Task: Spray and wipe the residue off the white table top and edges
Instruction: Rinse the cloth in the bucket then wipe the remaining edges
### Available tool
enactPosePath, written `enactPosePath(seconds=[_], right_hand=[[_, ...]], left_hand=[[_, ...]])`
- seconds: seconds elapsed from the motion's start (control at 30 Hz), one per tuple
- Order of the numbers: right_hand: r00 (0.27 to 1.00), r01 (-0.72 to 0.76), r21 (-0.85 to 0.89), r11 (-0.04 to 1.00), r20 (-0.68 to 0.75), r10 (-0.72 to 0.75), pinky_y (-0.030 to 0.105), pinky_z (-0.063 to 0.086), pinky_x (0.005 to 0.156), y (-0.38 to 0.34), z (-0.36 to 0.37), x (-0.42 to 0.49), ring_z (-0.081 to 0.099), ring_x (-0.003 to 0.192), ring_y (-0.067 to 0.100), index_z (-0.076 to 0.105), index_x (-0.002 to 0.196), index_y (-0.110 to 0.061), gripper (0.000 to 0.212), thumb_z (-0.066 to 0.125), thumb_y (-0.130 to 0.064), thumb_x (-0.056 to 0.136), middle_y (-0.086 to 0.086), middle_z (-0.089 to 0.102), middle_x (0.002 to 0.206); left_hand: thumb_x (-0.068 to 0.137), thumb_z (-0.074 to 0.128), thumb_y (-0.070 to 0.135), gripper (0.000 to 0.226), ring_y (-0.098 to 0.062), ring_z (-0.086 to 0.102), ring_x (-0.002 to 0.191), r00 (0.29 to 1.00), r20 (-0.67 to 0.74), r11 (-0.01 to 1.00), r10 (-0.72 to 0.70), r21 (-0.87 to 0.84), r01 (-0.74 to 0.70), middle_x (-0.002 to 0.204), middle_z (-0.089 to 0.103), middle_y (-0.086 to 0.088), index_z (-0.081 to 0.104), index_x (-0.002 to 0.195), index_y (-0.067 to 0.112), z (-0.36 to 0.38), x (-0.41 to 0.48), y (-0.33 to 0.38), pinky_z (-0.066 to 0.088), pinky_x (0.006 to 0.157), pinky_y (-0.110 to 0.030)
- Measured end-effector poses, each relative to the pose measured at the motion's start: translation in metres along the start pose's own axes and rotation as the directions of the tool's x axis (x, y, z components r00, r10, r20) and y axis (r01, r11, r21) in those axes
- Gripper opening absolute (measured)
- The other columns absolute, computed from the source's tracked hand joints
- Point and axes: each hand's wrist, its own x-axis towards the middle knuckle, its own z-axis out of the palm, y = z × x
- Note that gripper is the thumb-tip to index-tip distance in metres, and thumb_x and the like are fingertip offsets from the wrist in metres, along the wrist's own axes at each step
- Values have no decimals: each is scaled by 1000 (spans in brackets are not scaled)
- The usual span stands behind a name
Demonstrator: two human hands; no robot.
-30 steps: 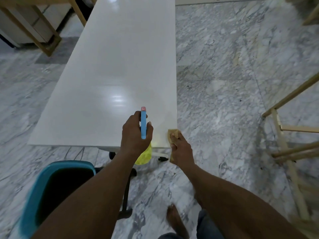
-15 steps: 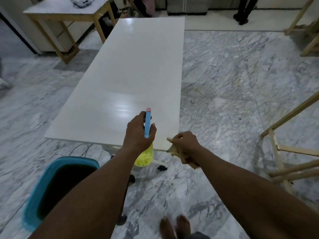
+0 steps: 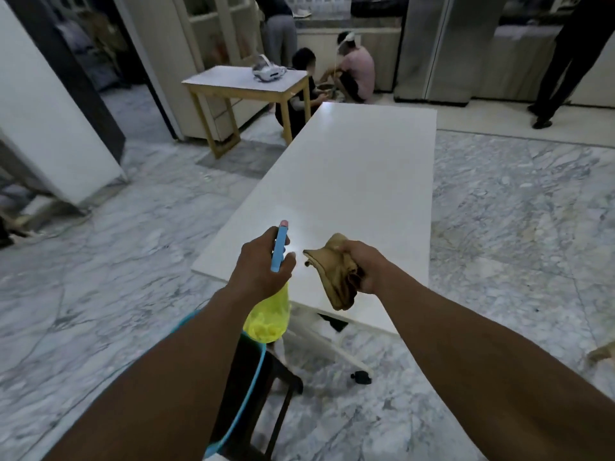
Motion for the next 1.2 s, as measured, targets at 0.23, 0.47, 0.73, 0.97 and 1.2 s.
enactPosePath(seconds=[0.23, 0.47, 0.73, 0.97, 1.2], right_hand=[[998, 47, 116, 992, -56, -41, 32, 54, 67, 15, 170, 17, 64, 86, 29, 60, 114, -3, 29, 51, -14, 89, 15, 65, 102], [997, 49, 143, 988, -62, -41, 41, 52, 76, 56, 268, 28, 65, 94, 33, 59, 125, -3, 39, 52, -19, 90, 18, 68, 108], [997, 71, 120, 990, 11, -73, 39, 50, 76, 51, 322, 36, 63, 91, 32, 60, 112, -2, 29, 49, -18, 91, 19, 66, 101], [999, 32, 164, 986, -34, -27, 40, 50, 74, 62, 381, 68, 62, 90, 35, 59, 113, 2, 36, 44, -17, 87, 20, 67, 101], [988, 76, 267, 961, -153, -36, 43, 51, 81, 71, 477, 135, 62, 97, 38, 60, 121, 0, 45, 45, -21, 84, 21, 67, 109]], left_hand=[[93, 73, 21, 23, -26, 77, 80, 1000, -16, 999, 18, 32, -17, 97, 69, 5, 62, 112, 15, -122, -8, -115, 62, 83, -47], [94, 71, 17, 23, -30, 76, 82, 999, 35, 996, 2, 94, -6, 96, 70, 0, 63, 114, 12, -210, -12, -203, 60, 81, -41], [92, 71, 16, 22, -29, 75, 81, 998, 33, 999, 52, -5, -52, 92, 67, 4, 61, 112, 14, -242, 1, -241, 62, 82, -50], [90, 71, 18, 18, -29, 76, 75, 993, 98, 997, 66, -41, -62, 86, 69, -2, 59, 103, 20, -261, 22, -286, 63, 77, -51], [92, 71, 17, 21, -29, 74, 76, 972, 155, 985, 174, -25, -173, 91, 69, -1, 61, 111, 15, -312, 82, -383, 62, 77, -50]])
